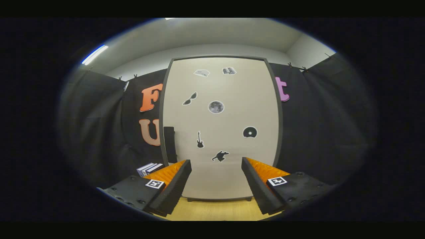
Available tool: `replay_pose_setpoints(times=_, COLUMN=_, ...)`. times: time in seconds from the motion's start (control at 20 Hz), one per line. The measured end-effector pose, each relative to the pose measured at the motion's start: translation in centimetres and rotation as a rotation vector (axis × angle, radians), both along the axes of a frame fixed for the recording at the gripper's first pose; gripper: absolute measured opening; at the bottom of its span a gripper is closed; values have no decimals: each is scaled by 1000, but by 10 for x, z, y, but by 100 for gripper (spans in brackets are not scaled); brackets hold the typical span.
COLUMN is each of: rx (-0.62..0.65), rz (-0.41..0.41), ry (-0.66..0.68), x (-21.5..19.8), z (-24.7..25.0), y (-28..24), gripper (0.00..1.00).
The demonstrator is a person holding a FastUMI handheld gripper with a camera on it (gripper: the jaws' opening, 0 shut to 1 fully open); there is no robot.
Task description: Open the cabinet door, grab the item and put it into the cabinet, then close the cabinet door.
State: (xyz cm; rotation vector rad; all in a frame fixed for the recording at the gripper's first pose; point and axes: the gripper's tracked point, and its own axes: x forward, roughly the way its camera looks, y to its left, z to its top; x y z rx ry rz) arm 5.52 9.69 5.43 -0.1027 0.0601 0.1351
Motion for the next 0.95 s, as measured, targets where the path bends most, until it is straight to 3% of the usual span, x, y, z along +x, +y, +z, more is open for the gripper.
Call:
replay_pose_setpoints(times=0.5, rx=13, rz=38, ry=-5, x=-94, z=17, y=-86, gripper=98)
replay_pose_setpoints(times=0.95, rx=3, rz=-9, ry=-19, x=-137, z=27, y=-156, gripper=98)
